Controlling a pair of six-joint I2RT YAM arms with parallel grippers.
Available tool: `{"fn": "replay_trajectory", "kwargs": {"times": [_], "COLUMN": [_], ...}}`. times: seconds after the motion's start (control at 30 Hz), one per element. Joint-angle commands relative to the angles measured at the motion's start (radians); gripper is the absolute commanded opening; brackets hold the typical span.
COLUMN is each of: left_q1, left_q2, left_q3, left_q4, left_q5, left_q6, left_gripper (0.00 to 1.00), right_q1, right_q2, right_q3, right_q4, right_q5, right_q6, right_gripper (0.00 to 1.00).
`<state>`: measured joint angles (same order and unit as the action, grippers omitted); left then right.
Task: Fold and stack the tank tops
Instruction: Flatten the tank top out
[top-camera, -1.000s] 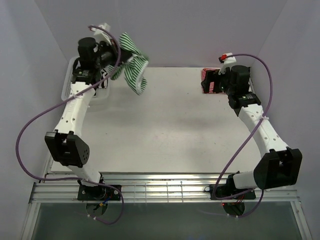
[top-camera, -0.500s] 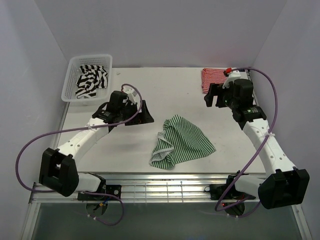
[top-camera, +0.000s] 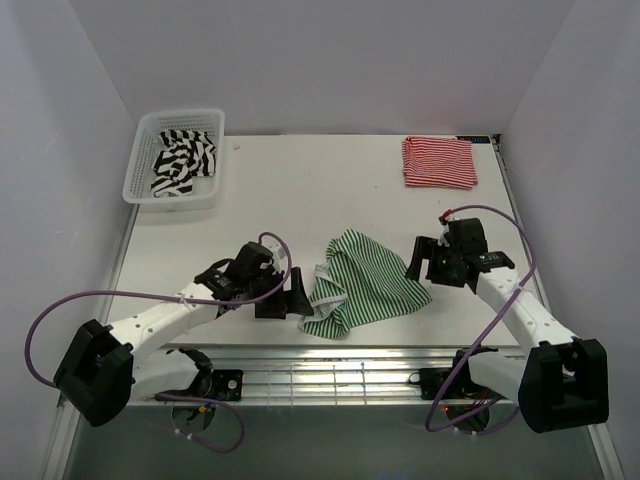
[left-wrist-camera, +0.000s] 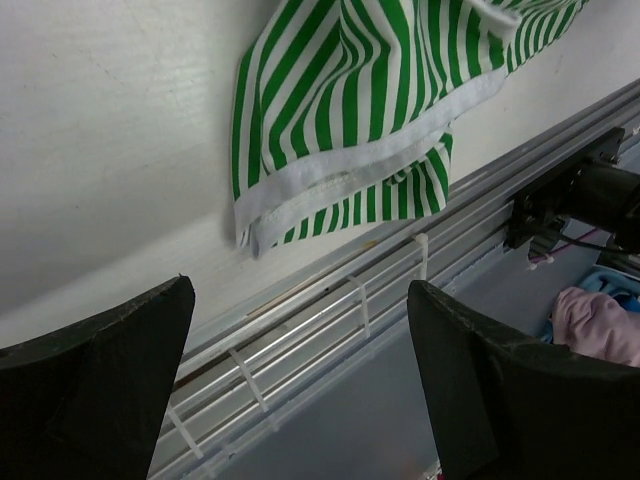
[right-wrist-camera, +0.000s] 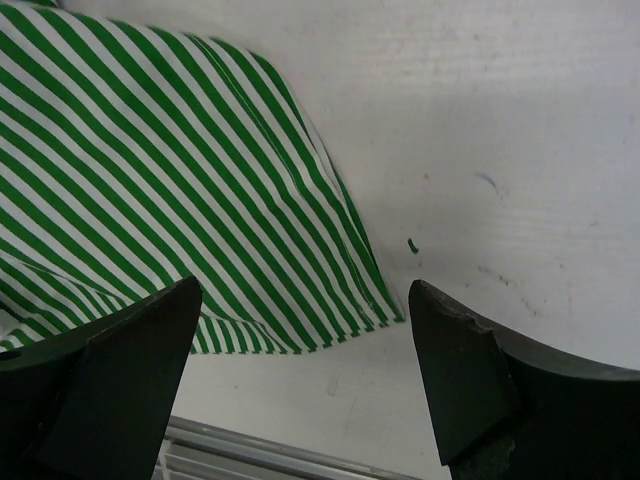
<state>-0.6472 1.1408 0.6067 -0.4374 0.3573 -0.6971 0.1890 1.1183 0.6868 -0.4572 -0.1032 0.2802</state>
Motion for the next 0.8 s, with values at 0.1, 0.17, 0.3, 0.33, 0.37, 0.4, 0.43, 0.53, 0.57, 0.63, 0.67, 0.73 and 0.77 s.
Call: {"fn": "replay_trajectory", "kwargs": {"times": [0.1, 0.17, 0.3, 0.33, 0.37, 0.4, 0.43, 0.53, 0.57, 0.63, 0.67, 0.73, 0.77], "left_q1": [-0.104, -0.118, -0.156, -0.169, -0.178, -0.18, -0.18, -0.184, -0.189, -0.203, -0.225, -0.249, -0.265], "left_q2": [-0.004, 0.025, 0.111, 0.128, 0.146, 0.183, 0.2, 0.255, 0.266, 0.295, 0.303, 0.322, 0.327], "left_q3": [-0.065, -0.082, -0.055, -0.05, -0.048, -0.039, -0.03, 0.002, 0.008, 0.022, 0.024, 0.028, 0.028], "left_q4": [0.081, 0.081, 0.083, 0.083, 0.081, 0.081, 0.078, 0.078, 0.078, 0.081, 0.083, 0.078, 0.071], "left_q5": [-0.033, -0.087, -0.141, -0.162, -0.179, -0.207, -0.221, -0.254, -0.254, -0.248, -0.25, -0.265, -0.271], "left_q6": [-0.097, -0.11, -0.105, -0.11, -0.114, -0.117, -0.119, -0.122, -0.119, -0.113, -0.111, -0.107, -0.108], "left_gripper": [0.98, 0.98, 0.96, 0.95, 0.91, 0.88, 0.86, 0.66, 0.58, 0.37, 0.31, 0.0, 0.0], "right_q1": [-0.026, -0.031, -0.036, -0.04, -0.04, -0.042, -0.043, -0.046, -0.048, -0.051, -0.051, -0.054, -0.054], "right_q2": [-0.087, -0.103, -0.112, -0.109, -0.109, -0.106, -0.101, -0.1, -0.101, -0.1, -0.101, -0.101, -0.1], "right_q3": [-0.101, -0.13, -0.153, -0.158, -0.162, -0.162, -0.161, -0.158, -0.161, -0.161, -0.161, -0.165, -0.167], "right_q4": [-0.069, -0.069, -0.069, -0.067, -0.066, -0.064, -0.064, -0.063, -0.061, -0.061, -0.06, -0.055, -0.045], "right_q5": [0.016, 0.017, 0.017, 0.022, 0.025, 0.026, 0.03, 0.026, 0.026, 0.03, 0.03, 0.03, 0.027], "right_q6": [0.077, 0.083, 0.091, 0.086, 0.082, 0.079, 0.076, 0.067, 0.066, 0.065, 0.065, 0.068, 0.068], "right_gripper": [0.9, 0.9, 0.9, 0.9, 0.9, 0.9, 0.9, 0.9, 0.9, 0.9, 0.9, 0.9, 0.9]}}
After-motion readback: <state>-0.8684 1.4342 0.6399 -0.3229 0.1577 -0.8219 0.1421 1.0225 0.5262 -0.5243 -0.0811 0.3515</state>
